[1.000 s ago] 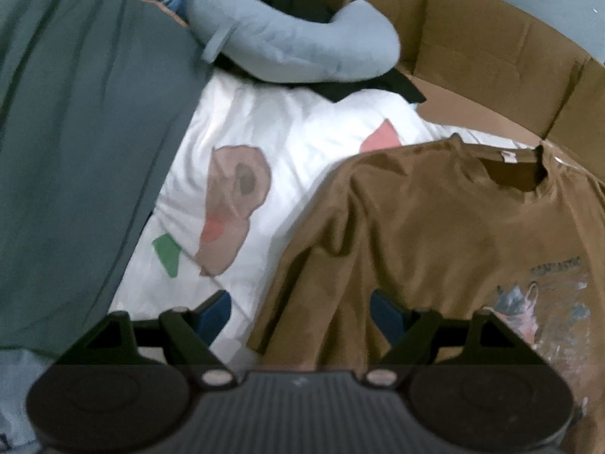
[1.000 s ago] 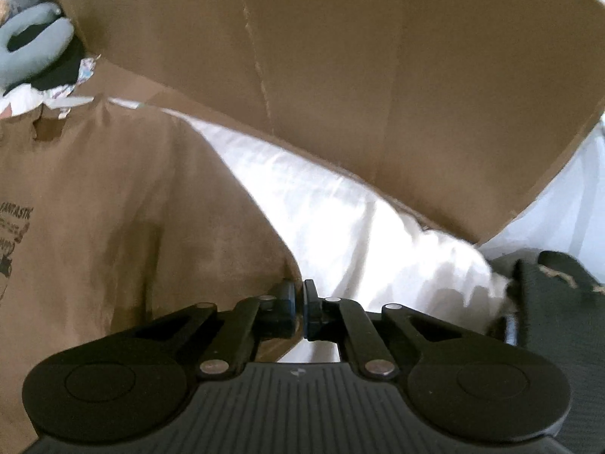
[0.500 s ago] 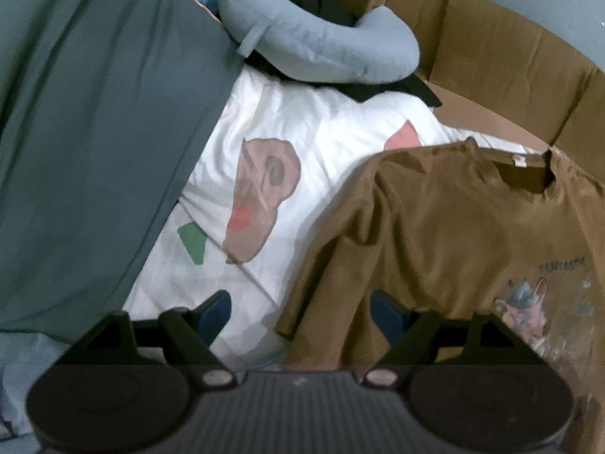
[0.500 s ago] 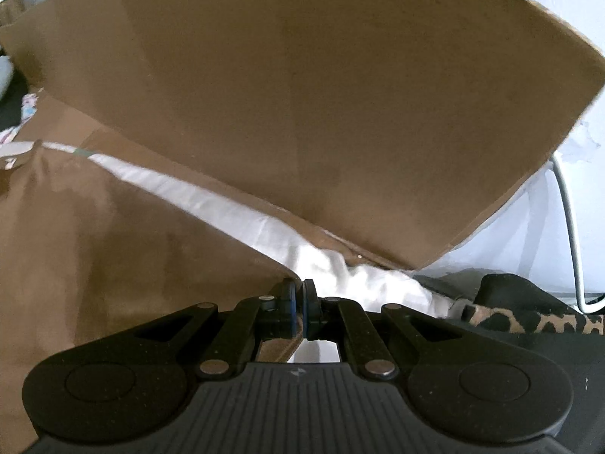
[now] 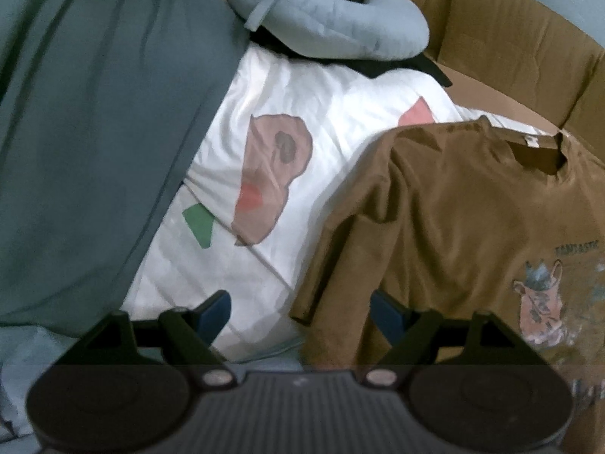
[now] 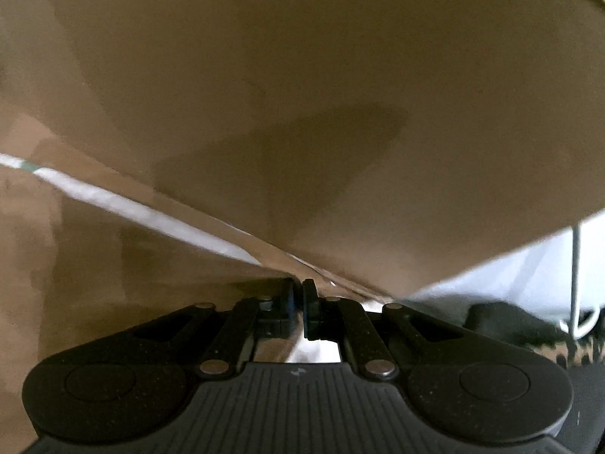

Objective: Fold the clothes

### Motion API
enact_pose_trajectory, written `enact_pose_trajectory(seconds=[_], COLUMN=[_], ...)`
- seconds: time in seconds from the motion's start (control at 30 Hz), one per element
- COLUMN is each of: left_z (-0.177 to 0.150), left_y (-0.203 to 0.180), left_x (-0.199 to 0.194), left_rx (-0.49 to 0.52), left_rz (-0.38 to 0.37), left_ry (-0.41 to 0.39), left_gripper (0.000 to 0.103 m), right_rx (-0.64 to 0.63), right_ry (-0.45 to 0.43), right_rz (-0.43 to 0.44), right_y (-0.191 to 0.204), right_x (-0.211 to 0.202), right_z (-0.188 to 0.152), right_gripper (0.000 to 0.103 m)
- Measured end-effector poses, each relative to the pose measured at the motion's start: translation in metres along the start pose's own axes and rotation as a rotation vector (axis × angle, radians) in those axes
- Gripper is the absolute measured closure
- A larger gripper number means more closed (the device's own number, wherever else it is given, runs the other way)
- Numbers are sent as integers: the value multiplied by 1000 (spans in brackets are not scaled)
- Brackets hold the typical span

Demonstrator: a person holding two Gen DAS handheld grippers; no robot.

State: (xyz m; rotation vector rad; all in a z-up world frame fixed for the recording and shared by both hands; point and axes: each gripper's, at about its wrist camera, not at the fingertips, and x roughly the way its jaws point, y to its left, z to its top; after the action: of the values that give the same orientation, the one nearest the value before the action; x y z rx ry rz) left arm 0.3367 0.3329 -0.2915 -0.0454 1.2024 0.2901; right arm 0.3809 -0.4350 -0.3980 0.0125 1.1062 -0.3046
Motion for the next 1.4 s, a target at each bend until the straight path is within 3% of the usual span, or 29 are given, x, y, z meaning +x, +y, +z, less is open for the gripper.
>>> enact_pose_trajectory(seconds=[0.2,0.33,0.7,0.83,1.1,1.4], left_z=[-1,-4,-13,-14,-15,-23], left_y=[-5,-11,-20,-23,-16,-19], left_x=[4,8,28,27,23,24], left_rx=[-4,21,41,56,19,2], left_rz=[-51,-62,-75,-80,-88,-113], left_ry=[-12,-15,23,25,17,15], left_gripper=[20,20,20,20,20,20], right_rx=[61,47,-108,-175,-141,42], right_ry=[-72,-126,-127,-72,-31,-62], right_rz=[61,172,301,255,180,203], right_y=[-10,-1,80,94,59,15], right_x=[-32,-51,-32,-19,-27,-65], right_z=[-10,-20,-44,-58,-63,-72], right_gripper=[92,69,68,68,69,68])
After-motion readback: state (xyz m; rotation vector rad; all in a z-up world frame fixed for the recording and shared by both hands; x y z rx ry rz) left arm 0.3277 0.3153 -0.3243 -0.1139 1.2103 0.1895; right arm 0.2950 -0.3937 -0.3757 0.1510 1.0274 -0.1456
